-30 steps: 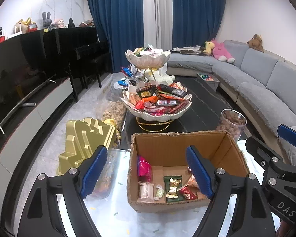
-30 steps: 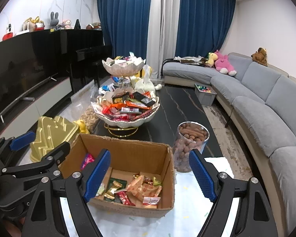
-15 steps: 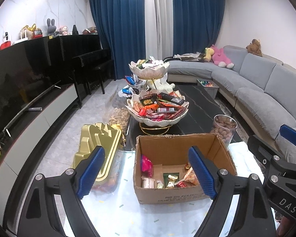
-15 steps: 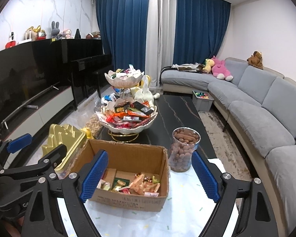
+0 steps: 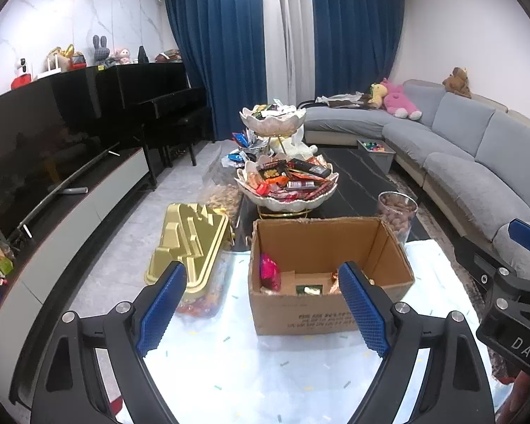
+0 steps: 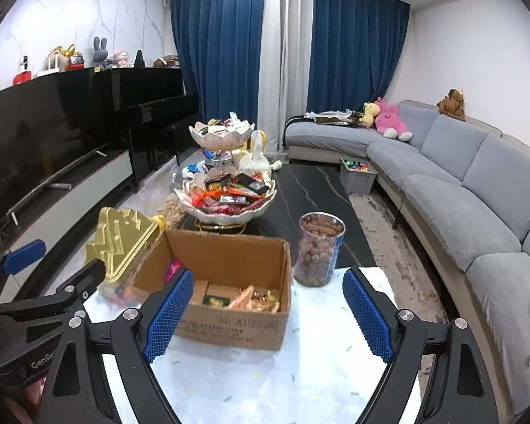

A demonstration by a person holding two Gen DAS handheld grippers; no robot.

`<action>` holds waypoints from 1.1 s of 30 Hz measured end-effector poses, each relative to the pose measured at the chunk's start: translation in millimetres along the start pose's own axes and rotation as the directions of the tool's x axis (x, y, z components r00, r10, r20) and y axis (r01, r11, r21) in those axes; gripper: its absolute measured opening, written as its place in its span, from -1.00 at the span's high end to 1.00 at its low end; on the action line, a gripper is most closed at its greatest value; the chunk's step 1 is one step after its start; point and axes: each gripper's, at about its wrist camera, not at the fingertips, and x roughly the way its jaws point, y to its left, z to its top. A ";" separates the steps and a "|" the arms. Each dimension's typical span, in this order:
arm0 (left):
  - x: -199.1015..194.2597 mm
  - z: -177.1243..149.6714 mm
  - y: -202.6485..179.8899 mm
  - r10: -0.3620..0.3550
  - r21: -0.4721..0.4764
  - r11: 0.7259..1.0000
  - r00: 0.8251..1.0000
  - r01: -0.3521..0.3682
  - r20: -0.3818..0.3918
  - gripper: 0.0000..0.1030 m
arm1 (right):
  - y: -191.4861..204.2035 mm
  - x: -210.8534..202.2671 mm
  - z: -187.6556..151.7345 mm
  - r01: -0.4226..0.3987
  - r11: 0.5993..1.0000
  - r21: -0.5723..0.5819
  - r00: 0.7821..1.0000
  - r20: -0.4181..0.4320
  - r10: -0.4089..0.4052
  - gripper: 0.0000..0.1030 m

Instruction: Organize snacks

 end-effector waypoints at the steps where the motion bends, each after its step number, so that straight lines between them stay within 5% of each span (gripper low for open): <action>1: -3.5 -2.7 0.7 0.001 -0.002 1.000 1.000 -0.001 0.000 -0.71 | -1.0 -4.5 -3.4 0.002 1.000 -0.002 1.000 -0.001 -0.002 -0.69; 33: -150.3 -100.4 -13.2 -0.034 0.016 0.999 0.998 0.035 -0.050 -0.99 | -29.3 -148.6 -86.2 -0.011 1.000 0.023 0.996 -0.094 0.013 -0.69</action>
